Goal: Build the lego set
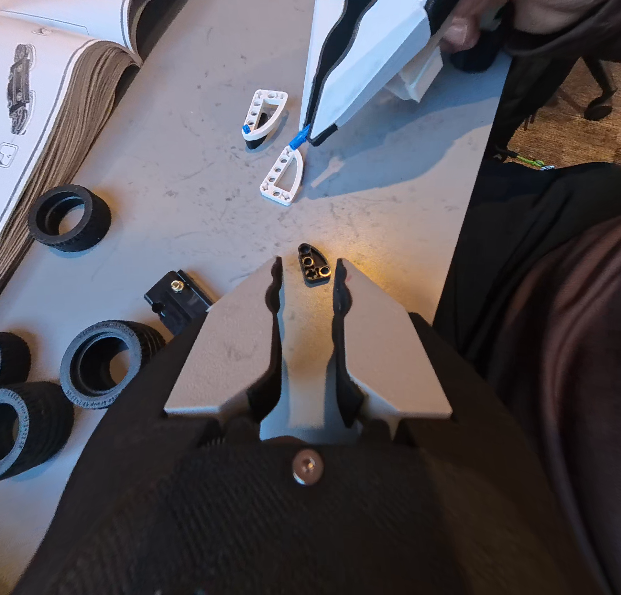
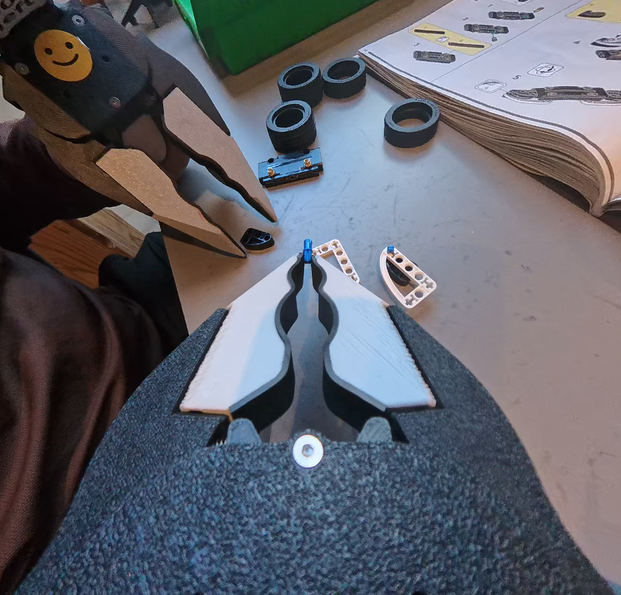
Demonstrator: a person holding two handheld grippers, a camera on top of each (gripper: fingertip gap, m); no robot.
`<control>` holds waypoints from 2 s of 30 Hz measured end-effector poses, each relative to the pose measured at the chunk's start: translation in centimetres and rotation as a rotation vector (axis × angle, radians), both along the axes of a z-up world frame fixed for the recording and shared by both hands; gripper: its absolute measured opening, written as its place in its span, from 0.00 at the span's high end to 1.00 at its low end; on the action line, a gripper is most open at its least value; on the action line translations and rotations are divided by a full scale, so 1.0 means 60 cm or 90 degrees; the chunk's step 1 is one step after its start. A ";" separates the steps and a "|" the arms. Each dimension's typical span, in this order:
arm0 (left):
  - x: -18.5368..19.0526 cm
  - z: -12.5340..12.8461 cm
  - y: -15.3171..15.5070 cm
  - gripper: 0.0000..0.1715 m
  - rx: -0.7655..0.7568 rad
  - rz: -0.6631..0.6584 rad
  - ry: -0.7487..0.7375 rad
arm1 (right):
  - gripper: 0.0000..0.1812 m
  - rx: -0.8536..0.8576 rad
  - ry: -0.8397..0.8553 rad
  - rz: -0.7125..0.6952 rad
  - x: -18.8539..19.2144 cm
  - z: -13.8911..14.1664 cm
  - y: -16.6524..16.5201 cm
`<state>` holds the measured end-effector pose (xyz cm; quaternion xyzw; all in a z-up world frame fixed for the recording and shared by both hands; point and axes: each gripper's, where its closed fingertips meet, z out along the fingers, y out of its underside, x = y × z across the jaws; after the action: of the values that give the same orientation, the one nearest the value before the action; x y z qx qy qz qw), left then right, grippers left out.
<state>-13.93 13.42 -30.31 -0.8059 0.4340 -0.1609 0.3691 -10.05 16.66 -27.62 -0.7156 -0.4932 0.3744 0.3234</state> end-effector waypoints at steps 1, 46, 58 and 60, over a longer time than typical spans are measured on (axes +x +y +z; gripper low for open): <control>0.000 0.000 0.000 0.82 -0.001 0.001 -0.002 | 0.98 -0.002 0.001 0.000 0.000 0.000 0.000; 0.044 0.092 0.000 0.99 0.217 -0.024 -0.089 | 0.98 -0.184 0.168 0.090 -0.036 0.056 -0.060; 0.045 0.085 0.004 0.99 0.201 -0.002 -0.093 | 0.98 -0.099 0.126 0.065 -0.039 0.052 -0.057; 0.045 0.090 0.004 0.99 0.205 0.001 -0.102 | 0.98 -0.104 0.138 0.061 -0.039 0.057 -0.057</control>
<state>-11.22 13.66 -24.90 -0.7211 0.4227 -0.1529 0.5272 -12.36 13.27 -24.19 -0.6704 -0.4567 0.5034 0.2975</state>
